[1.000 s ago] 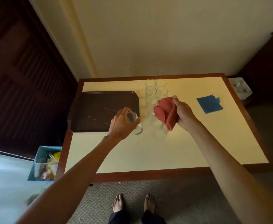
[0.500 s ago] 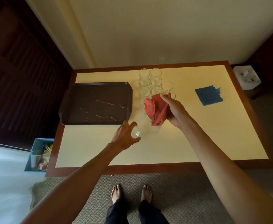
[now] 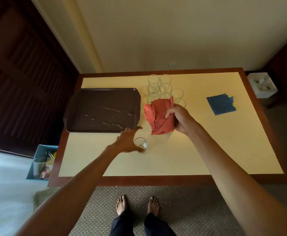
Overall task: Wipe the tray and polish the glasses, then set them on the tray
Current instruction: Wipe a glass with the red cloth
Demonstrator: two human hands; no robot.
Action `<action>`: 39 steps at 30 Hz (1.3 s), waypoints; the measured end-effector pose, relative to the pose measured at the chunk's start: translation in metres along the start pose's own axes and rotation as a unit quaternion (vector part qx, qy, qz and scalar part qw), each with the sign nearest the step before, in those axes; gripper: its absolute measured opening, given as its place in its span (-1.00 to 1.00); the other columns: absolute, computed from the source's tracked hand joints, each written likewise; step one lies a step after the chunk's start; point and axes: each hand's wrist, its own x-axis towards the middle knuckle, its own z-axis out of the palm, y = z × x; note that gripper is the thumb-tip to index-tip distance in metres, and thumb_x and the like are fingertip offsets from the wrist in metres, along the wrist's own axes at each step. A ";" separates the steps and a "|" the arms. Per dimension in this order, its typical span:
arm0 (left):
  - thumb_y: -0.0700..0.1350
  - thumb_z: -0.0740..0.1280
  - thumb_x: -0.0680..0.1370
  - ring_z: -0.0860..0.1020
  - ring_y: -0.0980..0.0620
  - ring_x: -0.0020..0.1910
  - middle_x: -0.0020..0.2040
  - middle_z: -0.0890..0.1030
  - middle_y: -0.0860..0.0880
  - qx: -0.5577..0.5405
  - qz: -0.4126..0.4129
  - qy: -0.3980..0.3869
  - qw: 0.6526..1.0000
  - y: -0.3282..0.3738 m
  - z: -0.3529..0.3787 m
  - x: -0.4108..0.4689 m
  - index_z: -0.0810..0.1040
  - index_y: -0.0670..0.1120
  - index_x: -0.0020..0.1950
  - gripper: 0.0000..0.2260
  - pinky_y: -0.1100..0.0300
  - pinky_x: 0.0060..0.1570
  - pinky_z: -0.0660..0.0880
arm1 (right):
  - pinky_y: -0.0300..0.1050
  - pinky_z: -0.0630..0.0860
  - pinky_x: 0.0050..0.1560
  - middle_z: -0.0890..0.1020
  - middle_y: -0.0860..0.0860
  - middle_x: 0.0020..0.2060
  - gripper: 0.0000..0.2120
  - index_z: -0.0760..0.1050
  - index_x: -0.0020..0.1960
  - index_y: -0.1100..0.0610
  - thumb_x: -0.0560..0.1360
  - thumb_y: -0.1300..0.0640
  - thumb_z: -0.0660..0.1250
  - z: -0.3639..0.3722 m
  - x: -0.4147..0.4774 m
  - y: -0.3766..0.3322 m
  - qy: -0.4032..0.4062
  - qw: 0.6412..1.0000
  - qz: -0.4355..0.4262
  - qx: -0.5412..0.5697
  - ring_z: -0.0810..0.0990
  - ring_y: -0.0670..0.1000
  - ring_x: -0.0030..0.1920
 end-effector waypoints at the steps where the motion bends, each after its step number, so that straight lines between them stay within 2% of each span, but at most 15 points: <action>1: 0.09 0.60 0.45 0.35 -0.21 0.51 0.52 0.39 -0.17 -0.047 -0.001 -0.002 0.999 0.000 -0.019 -0.001 0.31 0.05 0.59 -0.22 -0.09 0.39 0.38 | 0.04 0.52 0.14 0.57 0.19 0.10 -0.50 0.52 0.23 0.25 0.34 0.49 0.14 0.004 -0.001 -0.004 -0.006 1.000 -0.002 -0.013 0.52 0.21 0.17; 4: -0.04 0.41 0.64 0.58 -0.11 0.29 0.20 0.64 -0.03 -0.263 -0.003 0.077 0.962 0.007 -0.079 -0.010 0.58 -0.03 0.27 -0.78 0.14 0.08 0.50 | 0.04 0.48 0.11 0.57 0.17 0.05 -0.51 0.53 0.14 0.21 0.23 0.40 0.22 0.019 -0.007 -0.018 -0.041 0.997 -0.005 -0.062 0.52 0.19 0.12; 5: 0.03 0.32 0.69 0.60 -0.10 0.25 0.16 0.65 -0.01 -0.337 -0.003 0.098 0.936 0.013 -0.101 -0.018 0.60 -0.03 0.23 -0.80 0.12 0.05 0.50 | 0.02 0.49 0.08 0.57 0.16 0.04 -0.49 0.53 0.14 0.21 0.19 0.38 0.23 0.027 -0.008 -0.026 -0.054 0.995 -0.010 -0.079 0.52 0.17 0.09; 7: 0.23 0.22 0.67 0.62 -0.07 0.21 0.16 0.68 -0.04 -0.441 0.014 0.085 0.893 0.024 -0.136 -0.033 0.61 -0.03 0.25 -0.61 0.04 0.11 0.52 | -0.04 0.51 -0.03 0.57 0.15 -0.02 -0.49 0.51 0.18 0.25 0.23 0.39 0.23 0.045 -0.010 -0.037 -0.083 0.990 -0.019 -0.113 0.54 0.14 0.02; 8: 0.29 0.21 0.64 0.62 -0.05 0.20 0.17 0.69 -0.05 -0.453 0.032 0.064 0.889 0.029 -0.149 -0.038 0.62 -0.02 0.27 -0.54 0.03 0.15 0.52 | -0.06 0.51 -0.07 0.56 0.15 -0.03 -0.50 0.49 0.21 0.29 0.27 0.42 0.22 0.051 -0.011 -0.042 -0.090 0.987 -0.021 -0.129 0.54 0.14 0.01; 10: 0.28 0.28 0.59 0.64 -0.03 0.18 0.14 0.71 -0.02 -0.421 0.069 0.036 0.904 0.034 -0.166 -0.048 0.65 -0.03 0.26 -0.54 0.04 0.16 0.52 | -0.03 0.52 -0.04 0.55 0.18 0.00 -0.41 0.43 0.28 0.40 0.24 0.40 0.25 0.067 -0.009 -0.052 -0.102 0.981 -0.028 -0.164 0.53 0.16 0.02; 13: -0.01 0.45 0.59 0.67 -0.10 0.16 0.11 0.73 -0.07 -0.394 0.094 0.038 0.914 0.028 -0.184 -0.052 0.70 -0.12 0.18 -0.76 -0.01 0.16 0.62 | 0.05 0.50 0.01 0.53 0.22 0.02 -0.39 0.38 0.25 0.53 0.21 0.39 0.28 0.082 -0.007 -0.063 -0.108 0.975 -0.031 -0.191 0.52 0.20 0.04; 16: -0.17 0.44 0.59 0.68 -0.12 0.12 0.09 0.70 -0.11 -0.374 0.096 0.065 0.920 0.017 -0.198 -0.056 0.69 -0.16 0.14 -0.85 0.03 0.09 0.66 | 0.03 0.49 0.10 0.53 0.20 0.11 -0.67 0.44 0.16 0.34 0.41 0.49 0.27 0.090 0.000 -0.071 -0.100 0.978 -0.010 -0.184 0.51 0.17 0.12; 20: -0.14 0.37 0.65 0.65 -0.06 0.12 0.12 0.67 -0.08 -0.353 0.117 0.066 0.926 0.006 -0.218 -0.063 0.64 -0.14 0.24 -0.80 0.15 0.03 0.62 | 0.11 0.43 0.40 0.52 0.22 0.29 -0.61 0.41 0.32 0.29 0.52 0.42 0.35 0.095 0.009 -0.077 -0.121 0.967 0.024 -0.225 0.50 0.17 0.31; 25: -0.10 0.29 0.71 0.61 -0.04 0.18 0.28 0.59 -0.11 -0.406 0.097 0.031 0.908 -0.005 -0.240 -0.069 0.46 -0.14 0.43 -0.70 0.12 -0.01 0.62 | 0.08 0.49 0.20 0.62 0.11 0.17 -0.69 0.51 0.31 0.14 0.57 0.20 0.39 0.116 0.006 -0.094 -0.064 0.950 -0.076 -0.297 0.57 0.16 0.21; 28: -0.02 0.32 0.67 0.59 -0.12 0.27 0.36 0.58 -0.15 -0.451 0.098 -0.003 0.887 -0.012 -0.252 -0.075 0.42 -0.10 0.49 -0.60 -0.04 0.21 0.57 | 0.07 0.50 0.21 0.66 0.09 0.14 -0.78 0.56 0.23 0.08 0.59 0.13 0.38 0.134 0.008 -0.108 -0.039 0.902 -0.205 -0.378 0.61 0.17 0.20; 30: 0.09 0.38 0.57 0.58 -0.13 0.32 0.35 0.61 -0.10 -0.457 0.105 -0.022 0.883 -0.015 -0.261 -0.081 0.46 -0.04 0.44 -0.53 -0.08 0.30 0.49 | 0.09 0.53 0.23 0.67 0.10 0.14 -0.77 0.56 0.23 0.10 0.59 0.12 0.38 0.146 0.003 -0.120 -0.057 0.884 -0.241 -0.396 0.64 0.16 0.17; 34: -0.01 0.46 0.50 0.59 -0.17 0.33 0.32 0.64 -0.11 -0.425 0.139 -0.039 0.894 -0.023 -0.275 -0.089 0.53 -0.07 0.35 -0.56 -0.08 0.33 0.50 | 0.02 0.61 0.10 0.69 0.13 0.10 -0.71 0.57 0.24 0.10 0.55 0.07 0.43 0.166 -0.006 -0.139 -0.086 0.874 -0.249 -0.409 0.68 0.14 0.09; 37: -0.06 0.49 0.50 0.63 -0.15 0.29 0.27 0.68 -0.12 -0.425 0.167 -0.016 0.889 -0.030 -0.282 -0.086 0.54 -0.15 0.39 -0.52 -0.07 0.33 0.52 | 0.03 0.63 0.08 0.69 0.07 0.08 -0.63 0.59 0.21 0.07 0.47 -0.05 0.50 0.169 -0.008 -0.139 -0.059 0.898 -0.222 -0.375 0.67 0.10 0.09; 39: -0.07 0.50 0.50 0.65 -0.10 0.21 0.20 0.70 -0.08 -0.427 0.174 0.009 0.887 -0.033 -0.287 -0.086 0.55 -0.15 0.37 -0.54 -0.04 0.25 0.53 | -0.05 0.63 0.02 0.68 0.07 0.11 -0.54 0.55 0.27 0.11 0.46 -0.09 0.47 0.163 -0.010 -0.131 -0.085 0.928 -0.142 -0.334 0.66 0.06 0.12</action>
